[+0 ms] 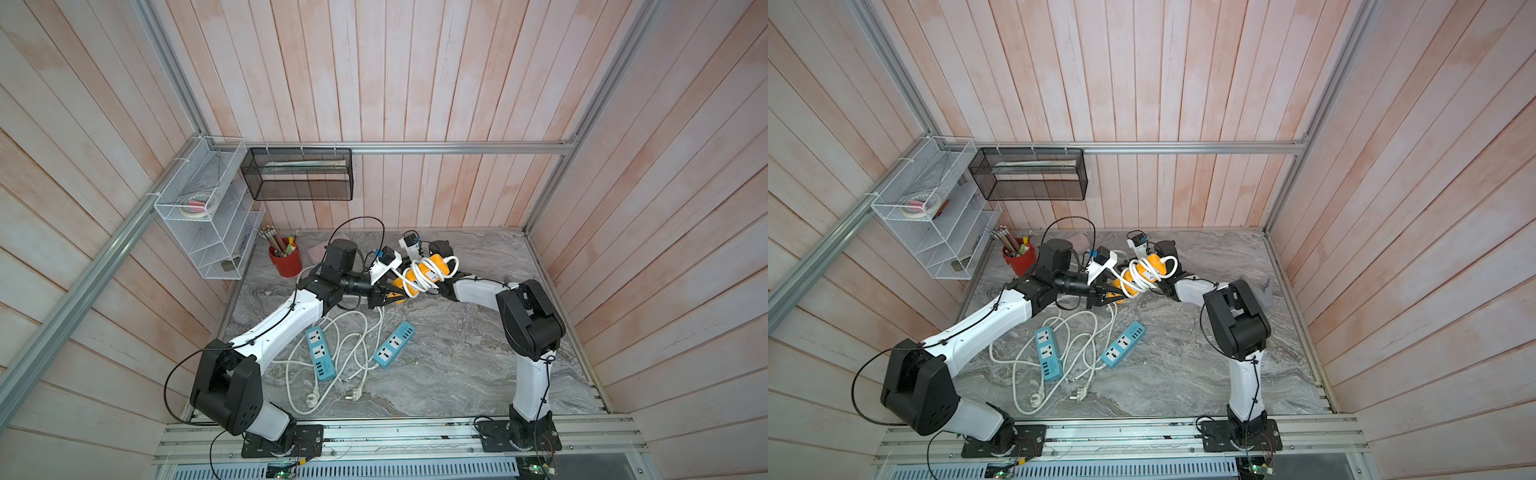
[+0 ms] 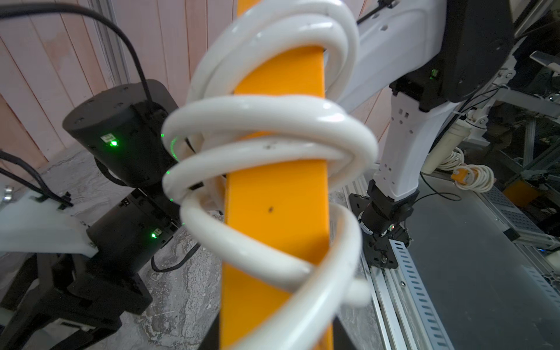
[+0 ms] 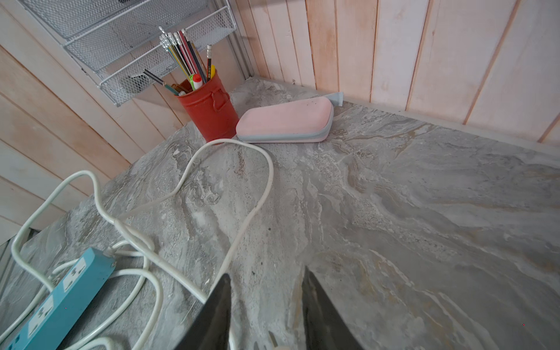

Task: Wrap the cord around the power strip
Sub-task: Wrap the power cord around the power strip.

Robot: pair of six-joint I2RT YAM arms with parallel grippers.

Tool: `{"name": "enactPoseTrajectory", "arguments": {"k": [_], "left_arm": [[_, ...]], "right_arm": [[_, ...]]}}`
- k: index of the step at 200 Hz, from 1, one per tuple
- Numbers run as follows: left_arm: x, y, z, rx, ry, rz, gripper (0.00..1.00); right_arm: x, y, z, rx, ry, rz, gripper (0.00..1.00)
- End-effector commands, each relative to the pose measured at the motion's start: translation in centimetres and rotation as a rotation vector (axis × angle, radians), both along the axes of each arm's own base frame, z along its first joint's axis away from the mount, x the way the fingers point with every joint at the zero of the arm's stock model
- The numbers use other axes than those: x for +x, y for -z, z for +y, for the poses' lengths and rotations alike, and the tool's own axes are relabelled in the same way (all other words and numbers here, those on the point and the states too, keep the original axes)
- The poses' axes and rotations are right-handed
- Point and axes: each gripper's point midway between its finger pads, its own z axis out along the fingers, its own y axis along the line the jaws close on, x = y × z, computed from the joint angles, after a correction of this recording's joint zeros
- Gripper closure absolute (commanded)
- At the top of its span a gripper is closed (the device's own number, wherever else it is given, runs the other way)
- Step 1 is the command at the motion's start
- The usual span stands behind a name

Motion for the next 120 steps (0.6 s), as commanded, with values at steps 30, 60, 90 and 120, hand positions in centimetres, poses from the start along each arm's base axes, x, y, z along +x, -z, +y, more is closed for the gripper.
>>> {"name": "enactPoseTrajectory", "arguments": {"k": [30,60,90,120], "left_arm": [[1.9,-3.9,1.0,-0.076,-0.094,-0.096,1.0],[4.7,-4.2,2.9,-0.104,-0.204,-0.048,1.0],[8.0,-4.6,4.4,-0.116,-0.377,-0.058,1.0],[14.0,-4.4,9.4,-0.147,-0.689,0.015,1.0]], "right_arm": [[0.9,1.7,0.4,0.033,0.078,0.024,0.83],[0.0,2.8,-0.1,0.004,0.071,0.046,0.88],[-0.7,3.3,-1.0,-0.031,0.086,0.057,0.94],[-1.8,3.8,-2.4,-0.099,0.114,0.054,1.0]]}}
